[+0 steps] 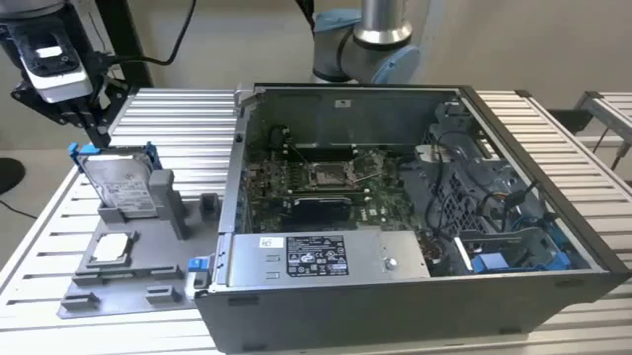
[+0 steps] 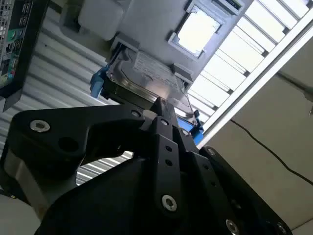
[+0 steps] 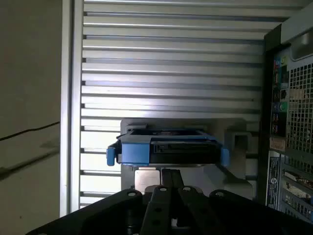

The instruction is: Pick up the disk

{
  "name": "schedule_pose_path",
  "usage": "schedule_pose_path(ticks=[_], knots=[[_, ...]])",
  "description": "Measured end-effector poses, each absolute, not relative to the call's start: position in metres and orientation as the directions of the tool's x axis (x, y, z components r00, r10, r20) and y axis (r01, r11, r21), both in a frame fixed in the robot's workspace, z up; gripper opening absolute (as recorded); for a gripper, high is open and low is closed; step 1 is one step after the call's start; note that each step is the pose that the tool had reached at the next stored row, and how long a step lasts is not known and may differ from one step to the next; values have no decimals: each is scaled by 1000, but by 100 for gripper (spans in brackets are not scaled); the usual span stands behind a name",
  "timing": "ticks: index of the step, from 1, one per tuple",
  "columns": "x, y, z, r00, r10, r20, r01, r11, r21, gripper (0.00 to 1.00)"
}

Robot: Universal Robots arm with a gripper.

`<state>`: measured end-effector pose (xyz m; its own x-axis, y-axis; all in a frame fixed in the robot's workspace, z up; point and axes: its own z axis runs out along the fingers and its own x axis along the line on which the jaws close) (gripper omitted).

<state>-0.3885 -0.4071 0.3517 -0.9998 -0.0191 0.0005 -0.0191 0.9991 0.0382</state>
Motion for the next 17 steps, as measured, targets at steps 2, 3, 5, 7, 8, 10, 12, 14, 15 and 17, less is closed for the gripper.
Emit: schedule_pose_path(ticks=[2,3,5,7,8,10,12,14,15,17], knots=[[-388,-407,352,-1000,-19,0,-19,999,38,0],[-388,-407,352,-1000,-19,0,-19,999,38,0],[-388,-407,352,-1000,-19,1,-19,999,38,0],[-388,-407,352,-1000,-19,1,-19,999,38,0],[-389,-407,352,-1000,-19,1,-19,999,38,0],[-391,-406,352,-1000,-19,1,-19,999,38,0],[-395,-405,352,-1000,-19,1,-19,999,38,0],[-398,-402,352,-1000,-19,0,-19,999,38,0],[-400,-401,352,-1000,-19,0,-19,999,38,0],[-405,-397,352,-1000,-20,0,-20,999,38,0]])
